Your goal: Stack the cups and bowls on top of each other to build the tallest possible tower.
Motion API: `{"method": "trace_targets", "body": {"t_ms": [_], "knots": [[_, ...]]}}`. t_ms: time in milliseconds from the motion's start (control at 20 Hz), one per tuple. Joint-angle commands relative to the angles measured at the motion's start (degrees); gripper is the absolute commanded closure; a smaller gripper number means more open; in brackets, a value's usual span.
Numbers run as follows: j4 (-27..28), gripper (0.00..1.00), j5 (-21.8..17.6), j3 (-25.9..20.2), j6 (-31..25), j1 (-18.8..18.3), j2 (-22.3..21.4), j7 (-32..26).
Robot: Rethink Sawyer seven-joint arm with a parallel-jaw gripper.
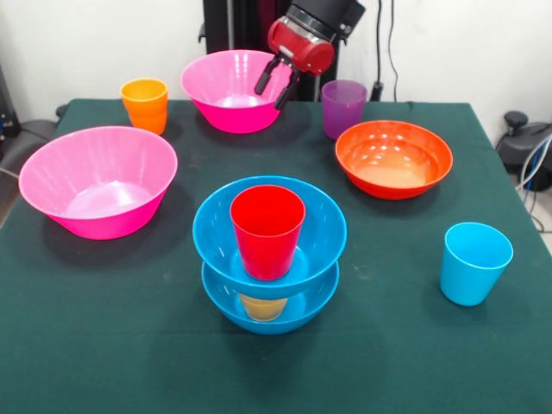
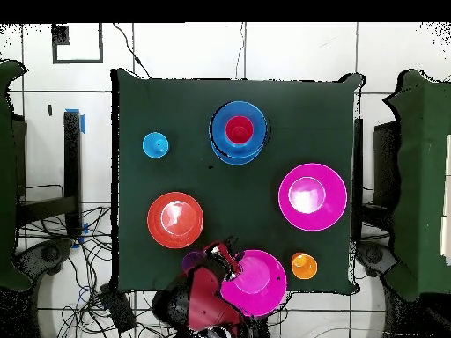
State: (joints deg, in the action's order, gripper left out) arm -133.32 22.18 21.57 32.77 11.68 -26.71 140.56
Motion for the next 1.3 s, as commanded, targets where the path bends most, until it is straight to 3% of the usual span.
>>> {"method": "trace_targets", "body": {"t_ms": [50,250,500,1300], "knots": [[0.49,0.0,-4.15,-6.76,5.34,-3.43,7.28,14.46],[2.54,0.0,-5.03,-8.4,9.22,-4.99,11.4,16.62],[3.6,0.0,-4.66,-9.83,11.39,-5.98,13.45,16.45],[2.74,0.0,-4.84,-10.79,12.6,-7.76,13.08,13.99]]}}
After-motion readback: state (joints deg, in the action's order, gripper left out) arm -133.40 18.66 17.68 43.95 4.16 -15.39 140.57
